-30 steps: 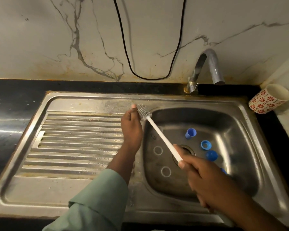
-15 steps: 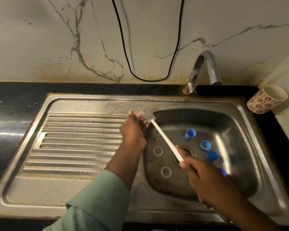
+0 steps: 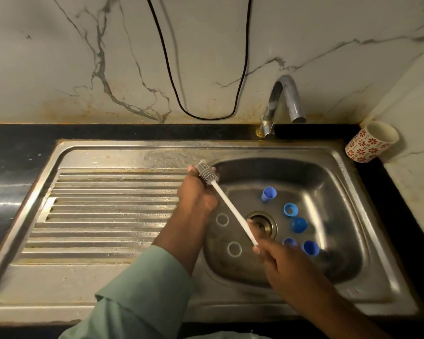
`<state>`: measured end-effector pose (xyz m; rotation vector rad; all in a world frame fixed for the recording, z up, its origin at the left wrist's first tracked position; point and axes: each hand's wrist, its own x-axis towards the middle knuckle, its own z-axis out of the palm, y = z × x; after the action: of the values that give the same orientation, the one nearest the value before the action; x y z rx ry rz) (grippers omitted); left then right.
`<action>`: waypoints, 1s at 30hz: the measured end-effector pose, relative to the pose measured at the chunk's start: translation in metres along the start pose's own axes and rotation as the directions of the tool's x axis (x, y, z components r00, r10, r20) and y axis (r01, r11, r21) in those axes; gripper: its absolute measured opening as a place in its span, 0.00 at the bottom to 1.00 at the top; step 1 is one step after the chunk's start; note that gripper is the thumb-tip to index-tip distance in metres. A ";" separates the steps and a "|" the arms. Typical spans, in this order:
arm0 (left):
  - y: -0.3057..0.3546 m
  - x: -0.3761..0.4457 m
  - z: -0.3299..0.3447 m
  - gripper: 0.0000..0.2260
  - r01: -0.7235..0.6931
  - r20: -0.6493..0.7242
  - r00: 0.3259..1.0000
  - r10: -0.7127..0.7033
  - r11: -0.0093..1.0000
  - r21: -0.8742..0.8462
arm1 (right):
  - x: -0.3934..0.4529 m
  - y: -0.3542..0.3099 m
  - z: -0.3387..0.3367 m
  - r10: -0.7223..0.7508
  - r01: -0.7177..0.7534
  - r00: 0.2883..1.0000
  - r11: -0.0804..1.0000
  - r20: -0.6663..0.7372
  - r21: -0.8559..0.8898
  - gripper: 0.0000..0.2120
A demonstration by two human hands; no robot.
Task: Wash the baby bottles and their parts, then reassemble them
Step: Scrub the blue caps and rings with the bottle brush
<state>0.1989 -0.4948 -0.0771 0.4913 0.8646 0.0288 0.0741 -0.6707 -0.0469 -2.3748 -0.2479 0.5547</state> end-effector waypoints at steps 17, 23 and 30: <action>-0.036 -0.015 -0.025 0.22 -0.501 0.390 0.862 0.324 0.661 0.558 | -0.015 0.018 -0.030 0.122 -0.108 0.992 0.941 -0.025 0.321 0.14; -0.063 -0.030 -0.014 0.19 -0.376 0.319 0.915 0.245 0.803 0.462 | -0.031 0.027 -0.040 0.152 -0.152 0.988 0.909 0.032 0.388 0.14; -0.082 -0.027 0.004 0.21 -0.379 0.258 0.921 0.293 0.827 0.414 | -0.042 0.049 -0.053 0.094 -0.099 0.995 0.919 0.033 0.382 0.15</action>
<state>0.1699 -0.5750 -0.0898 1.0765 0.5871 0.1052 0.0626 -0.7519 -0.0295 -2.0090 -0.0222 0.6051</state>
